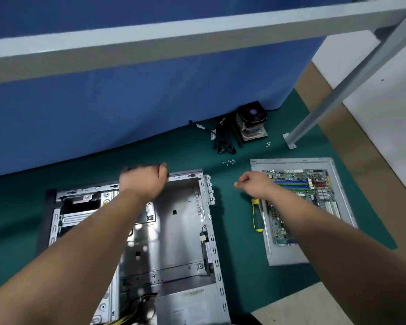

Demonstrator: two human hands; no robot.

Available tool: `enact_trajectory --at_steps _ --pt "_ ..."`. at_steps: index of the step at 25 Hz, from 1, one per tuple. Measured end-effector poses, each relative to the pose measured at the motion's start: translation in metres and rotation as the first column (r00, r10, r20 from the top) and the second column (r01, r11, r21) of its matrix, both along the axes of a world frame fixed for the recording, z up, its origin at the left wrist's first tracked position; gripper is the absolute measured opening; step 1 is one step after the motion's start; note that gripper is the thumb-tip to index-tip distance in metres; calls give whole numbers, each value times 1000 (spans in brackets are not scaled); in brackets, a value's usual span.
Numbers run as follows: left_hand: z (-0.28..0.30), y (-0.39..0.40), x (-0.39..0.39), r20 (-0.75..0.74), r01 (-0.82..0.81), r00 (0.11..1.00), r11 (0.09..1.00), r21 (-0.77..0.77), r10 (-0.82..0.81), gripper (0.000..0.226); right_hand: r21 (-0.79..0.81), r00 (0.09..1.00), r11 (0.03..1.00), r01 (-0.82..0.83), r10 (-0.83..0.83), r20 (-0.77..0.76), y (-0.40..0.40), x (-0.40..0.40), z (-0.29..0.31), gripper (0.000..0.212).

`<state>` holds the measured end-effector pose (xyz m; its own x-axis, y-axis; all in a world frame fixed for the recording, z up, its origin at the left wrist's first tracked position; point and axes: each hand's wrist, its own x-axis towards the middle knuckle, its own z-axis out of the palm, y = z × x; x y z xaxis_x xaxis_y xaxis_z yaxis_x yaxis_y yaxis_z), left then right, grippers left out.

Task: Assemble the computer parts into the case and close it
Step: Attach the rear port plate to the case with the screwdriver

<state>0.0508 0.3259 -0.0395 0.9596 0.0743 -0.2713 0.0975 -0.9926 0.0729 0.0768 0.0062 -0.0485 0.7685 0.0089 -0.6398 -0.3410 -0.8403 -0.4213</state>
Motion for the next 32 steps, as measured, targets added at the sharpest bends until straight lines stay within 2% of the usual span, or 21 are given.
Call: enact_trajectory --at_steps 2,5,8,12,15,17,20,23,24,26,27,28,30,32 --pt "-12 -2 7 23 4 1000 998 58 -5 60 -49 1000 999 0 0 -3 0 34 -18 38" --pt "-14 0 12 60 31 997 992 121 -38 60 -94 992 996 -5 16 125 18 84 -32 37" --pt "-15 0 21 70 35 997 991 131 -44 59 -169 985 986 -1 30 171 45 122 -45 32" --pt "-20 0 23 115 22 993 992 121 -36 65 -298 985 953 56 -4 173 69 138 -66 29" --pt "-24 2 23 111 28 993 993 111 -41 67 -300 982 950 86 -29 188 76 135 -75 20" --pt "-25 4 23 120 31 992 994 105 -44 65 -244 980 964 106 -60 188 75 132 -76 16" --pt "-24 3 23 110 15 994 995 101 -26 65 -113 969 976 186 -163 188 68 120 -60 28" --pt "-19 5 20 136 85 987 996 37 -89 64 147 941 955 258 -283 188 61 88 -27 20" --pt "-16 9 18 173 108 980 993 -39 -100 60 298 912 895 332 -385 143 62 71 -13 16" --pt "-6 16 6 278 151 958 953 -263 -75 52 602 818 637 481 -573 -47 65 35 14 9" --pt "0 15 -6 353 191 934 920 -343 -62 50 686 794 525 504 -594 -129 67 14 30 7" --pt "4 11 -20 433 242 899 895 -375 -62 49 721 795 471 509 -577 -185 69 -6 43 6" --pt "7 -6 -47 572 380 805 875 -298 -155 49 727 829 463 508 -493 -266 74 -38 56 10" --pt "9 -17 -75 609 496 725 858 -135 -323 48 690 869 536 486 -379 -318 84 -74 63 14"
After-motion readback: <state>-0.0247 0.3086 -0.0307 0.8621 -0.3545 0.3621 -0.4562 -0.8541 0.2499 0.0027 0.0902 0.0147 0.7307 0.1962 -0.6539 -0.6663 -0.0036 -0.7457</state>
